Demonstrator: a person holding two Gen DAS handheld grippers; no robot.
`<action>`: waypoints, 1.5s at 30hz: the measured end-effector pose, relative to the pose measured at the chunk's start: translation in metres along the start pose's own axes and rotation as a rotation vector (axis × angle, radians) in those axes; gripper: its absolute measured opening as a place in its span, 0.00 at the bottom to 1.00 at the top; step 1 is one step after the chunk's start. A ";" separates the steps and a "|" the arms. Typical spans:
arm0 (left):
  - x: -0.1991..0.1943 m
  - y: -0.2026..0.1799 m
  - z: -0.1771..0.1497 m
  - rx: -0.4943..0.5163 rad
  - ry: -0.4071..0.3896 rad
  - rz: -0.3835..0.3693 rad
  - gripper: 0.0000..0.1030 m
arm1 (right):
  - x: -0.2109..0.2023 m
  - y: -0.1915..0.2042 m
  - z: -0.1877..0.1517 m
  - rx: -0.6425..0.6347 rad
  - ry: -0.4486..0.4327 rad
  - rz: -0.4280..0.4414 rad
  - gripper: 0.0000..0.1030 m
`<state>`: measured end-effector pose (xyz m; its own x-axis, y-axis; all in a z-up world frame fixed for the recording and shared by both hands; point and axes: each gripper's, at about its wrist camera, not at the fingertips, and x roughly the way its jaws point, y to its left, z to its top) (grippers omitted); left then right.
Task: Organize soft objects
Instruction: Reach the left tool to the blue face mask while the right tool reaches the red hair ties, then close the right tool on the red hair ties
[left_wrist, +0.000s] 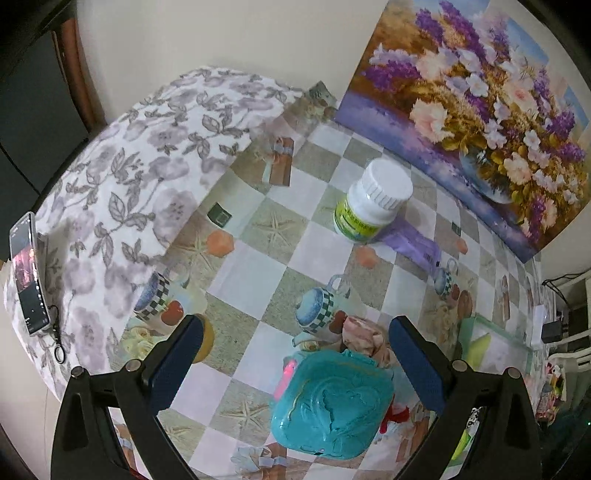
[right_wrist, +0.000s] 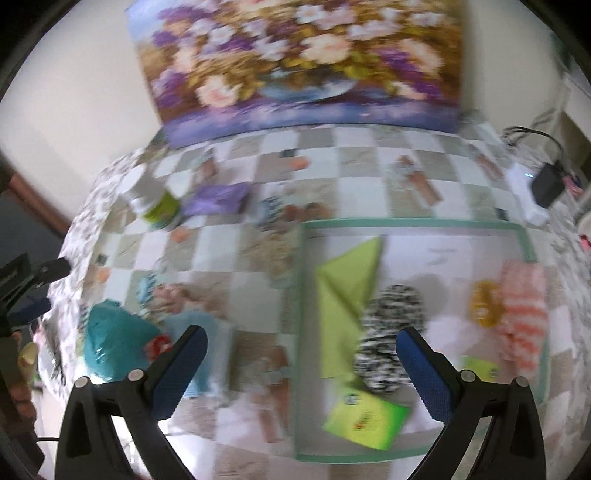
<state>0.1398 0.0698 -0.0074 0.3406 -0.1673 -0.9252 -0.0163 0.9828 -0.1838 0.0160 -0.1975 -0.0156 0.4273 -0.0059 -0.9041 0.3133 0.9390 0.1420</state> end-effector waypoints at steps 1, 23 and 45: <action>0.003 -0.001 0.000 0.003 0.010 0.000 0.97 | 0.004 0.006 -0.001 -0.009 0.004 0.008 1.00; 0.022 -0.006 -0.001 0.013 0.064 -0.028 0.97 | 0.063 0.082 -0.020 -0.186 0.157 0.202 0.58; 0.025 -0.011 -0.001 0.032 0.070 -0.030 0.97 | 0.070 0.099 -0.022 -0.257 0.155 0.258 0.21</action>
<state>0.1474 0.0551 -0.0295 0.2741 -0.2010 -0.9405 0.0236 0.9790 -0.2024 0.0587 -0.0977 -0.0740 0.3255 0.2752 -0.9046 -0.0182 0.9584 0.2850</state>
